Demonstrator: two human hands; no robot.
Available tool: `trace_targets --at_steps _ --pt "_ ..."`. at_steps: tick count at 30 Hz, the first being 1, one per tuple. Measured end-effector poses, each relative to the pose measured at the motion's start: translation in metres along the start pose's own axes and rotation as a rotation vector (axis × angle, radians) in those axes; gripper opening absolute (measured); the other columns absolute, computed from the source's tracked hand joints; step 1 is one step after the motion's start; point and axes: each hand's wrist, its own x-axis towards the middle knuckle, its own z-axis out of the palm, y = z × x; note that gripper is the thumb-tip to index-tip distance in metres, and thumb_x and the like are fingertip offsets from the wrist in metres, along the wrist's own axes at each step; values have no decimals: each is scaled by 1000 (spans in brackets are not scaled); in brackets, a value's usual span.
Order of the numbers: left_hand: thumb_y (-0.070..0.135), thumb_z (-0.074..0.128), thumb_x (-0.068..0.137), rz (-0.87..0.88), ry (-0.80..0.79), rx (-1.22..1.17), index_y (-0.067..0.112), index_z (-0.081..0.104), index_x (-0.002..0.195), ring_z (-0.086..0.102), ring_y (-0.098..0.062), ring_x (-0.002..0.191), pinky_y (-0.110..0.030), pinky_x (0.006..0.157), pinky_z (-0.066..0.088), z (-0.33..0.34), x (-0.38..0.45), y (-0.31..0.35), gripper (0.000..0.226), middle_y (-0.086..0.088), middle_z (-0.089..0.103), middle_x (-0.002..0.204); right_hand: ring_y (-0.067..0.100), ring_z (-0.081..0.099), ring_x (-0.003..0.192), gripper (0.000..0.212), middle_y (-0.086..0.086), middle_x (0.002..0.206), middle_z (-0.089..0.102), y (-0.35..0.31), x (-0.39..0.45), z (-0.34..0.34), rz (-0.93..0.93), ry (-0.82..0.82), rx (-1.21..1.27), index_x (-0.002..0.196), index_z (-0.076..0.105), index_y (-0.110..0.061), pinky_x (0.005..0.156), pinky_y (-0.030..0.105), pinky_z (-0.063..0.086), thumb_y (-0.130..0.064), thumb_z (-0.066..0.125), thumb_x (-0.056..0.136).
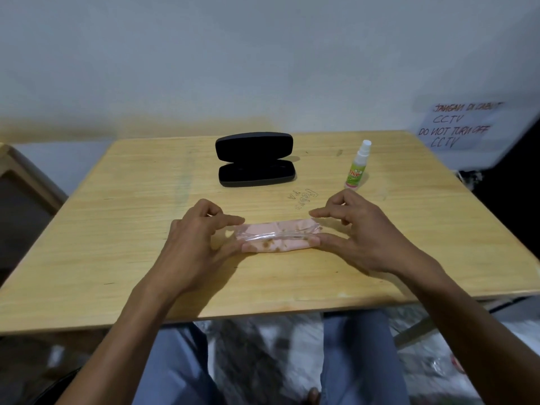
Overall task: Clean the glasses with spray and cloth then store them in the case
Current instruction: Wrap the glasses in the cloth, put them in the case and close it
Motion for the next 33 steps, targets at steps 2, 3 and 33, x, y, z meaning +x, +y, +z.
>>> trace_targets --at_steps 2,3,33 --pt "79 50 72 18 -51 20 42 63 123 48 -8 91 -45 88 46 -1 3 -4 65 15 43 100 -11 51 100 76 -21 106 47 3 3 1 6 -65 0 124 69 -27 82 7 37 -76 55 68" --pt "80 47 71 30 -70 40 45 63 123 47 -8 95 -44 90 44 -1 5 -5 64 14 42 101 -7 51 102 77 -19 108 47 4 5 2 1 -84 -14 124 69 -28 85 11 38 -77 53 68" --pt "57 58 77 178 334 18 33 78 100 49 -16 81 -42 74 45 -17 83 -35 39 10 44 84 22 57 95 19 -1 96 59 14 97 6 -251 234 1 92 78 -18 78 38 50 -35 77 84"
